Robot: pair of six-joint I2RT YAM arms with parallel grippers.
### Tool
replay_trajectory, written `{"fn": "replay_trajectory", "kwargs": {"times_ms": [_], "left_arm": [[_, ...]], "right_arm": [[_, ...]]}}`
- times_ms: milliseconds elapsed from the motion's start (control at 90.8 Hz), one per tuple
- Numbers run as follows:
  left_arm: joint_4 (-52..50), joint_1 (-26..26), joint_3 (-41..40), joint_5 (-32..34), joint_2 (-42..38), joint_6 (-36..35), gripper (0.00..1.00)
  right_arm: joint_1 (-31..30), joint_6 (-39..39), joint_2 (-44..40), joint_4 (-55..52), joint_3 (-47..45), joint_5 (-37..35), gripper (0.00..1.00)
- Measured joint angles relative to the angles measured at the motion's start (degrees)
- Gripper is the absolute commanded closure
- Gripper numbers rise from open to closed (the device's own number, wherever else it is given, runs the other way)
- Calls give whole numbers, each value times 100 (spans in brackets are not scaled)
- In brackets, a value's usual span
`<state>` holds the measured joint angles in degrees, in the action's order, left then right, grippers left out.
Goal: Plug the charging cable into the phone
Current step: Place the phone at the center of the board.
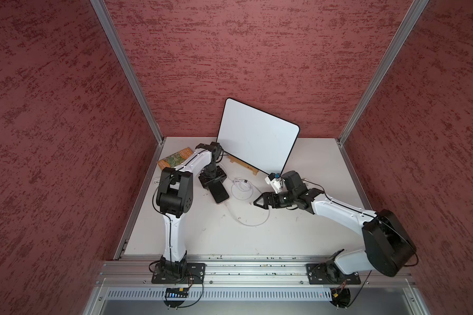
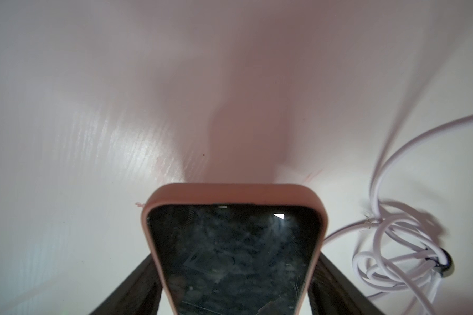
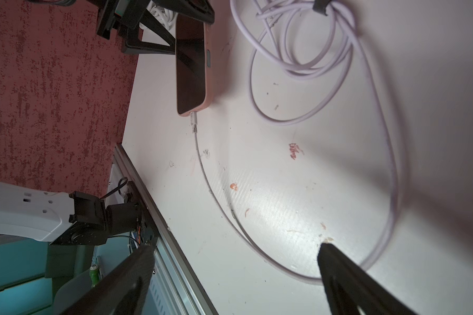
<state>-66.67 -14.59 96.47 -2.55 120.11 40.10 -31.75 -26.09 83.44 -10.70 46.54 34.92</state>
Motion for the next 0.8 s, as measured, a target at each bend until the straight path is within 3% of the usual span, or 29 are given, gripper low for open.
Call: {"fn": "replay_trajectory", "kwargs": {"times_ms": [804], "left_arm": [[225,37,-2,-7,260,-2,100]], "right_arm": [[0,20,295,66,2,50,1]]}}
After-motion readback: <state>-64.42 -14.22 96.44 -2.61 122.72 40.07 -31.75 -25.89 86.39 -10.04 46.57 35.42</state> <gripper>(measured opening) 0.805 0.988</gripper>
